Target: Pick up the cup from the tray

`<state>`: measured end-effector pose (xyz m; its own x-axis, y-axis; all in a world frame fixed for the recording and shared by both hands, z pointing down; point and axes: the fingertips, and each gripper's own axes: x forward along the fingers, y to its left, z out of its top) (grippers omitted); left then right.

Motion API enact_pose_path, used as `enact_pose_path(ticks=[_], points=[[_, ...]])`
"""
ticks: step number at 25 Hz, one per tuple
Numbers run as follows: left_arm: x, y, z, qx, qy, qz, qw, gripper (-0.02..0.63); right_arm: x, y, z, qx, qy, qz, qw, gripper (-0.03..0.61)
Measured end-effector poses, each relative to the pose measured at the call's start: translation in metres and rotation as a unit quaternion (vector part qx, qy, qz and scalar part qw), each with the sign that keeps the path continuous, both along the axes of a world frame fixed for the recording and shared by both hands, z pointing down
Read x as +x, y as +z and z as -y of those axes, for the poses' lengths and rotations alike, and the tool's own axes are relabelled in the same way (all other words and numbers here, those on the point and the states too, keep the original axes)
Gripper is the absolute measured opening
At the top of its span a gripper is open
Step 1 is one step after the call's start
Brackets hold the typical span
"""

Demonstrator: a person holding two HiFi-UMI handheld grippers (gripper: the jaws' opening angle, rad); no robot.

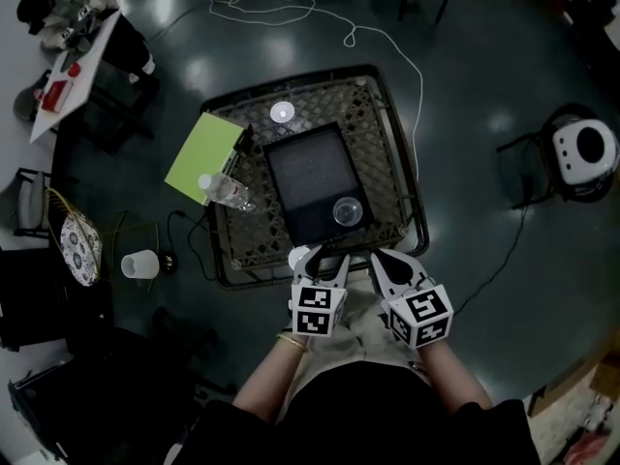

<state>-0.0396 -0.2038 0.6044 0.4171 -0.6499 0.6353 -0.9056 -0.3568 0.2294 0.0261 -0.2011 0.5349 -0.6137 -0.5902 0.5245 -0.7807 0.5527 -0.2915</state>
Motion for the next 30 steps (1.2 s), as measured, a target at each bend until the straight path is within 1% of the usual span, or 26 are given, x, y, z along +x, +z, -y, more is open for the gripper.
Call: enact_pose_path(ticks=[7,12,22,28,29,30], points=[[0.011,0.042,0.032,-0.023,-0.005,0.031,0.9992,0.288,0.009,0.012,0.015,-0.014,0.008,0.003,1.000,0.011],[0.016,0.067,0.052,-0.039,-0.009,0.050,0.9980,0.319,0.014,0.022,0.024,-0.023,0.013,0.005,1.000,0.011],[0.030,0.094,0.083,-0.068,-0.006,0.077,0.9947,0.325,0.020,0.030,0.034,-0.034,0.019,0.006,0.999,0.011],[0.030,0.099,0.090,-0.079,-0.022,0.076,0.9937,0.323,0.022,0.034,0.033,-0.040,0.020,0.006,0.999,0.011],[0.029,0.098,0.090,-0.078,-0.024,0.079,0.9935,0.318,0.022,0.034,0.033,-0.041,0.020,0.006,0.999,0.011],[0.028,0.098,0.090,-0.076,-0.025,0.083,0.9934,0.287,0.021,0.034,0.032,-0.041,0.020,0.006,0.999,0.011]])
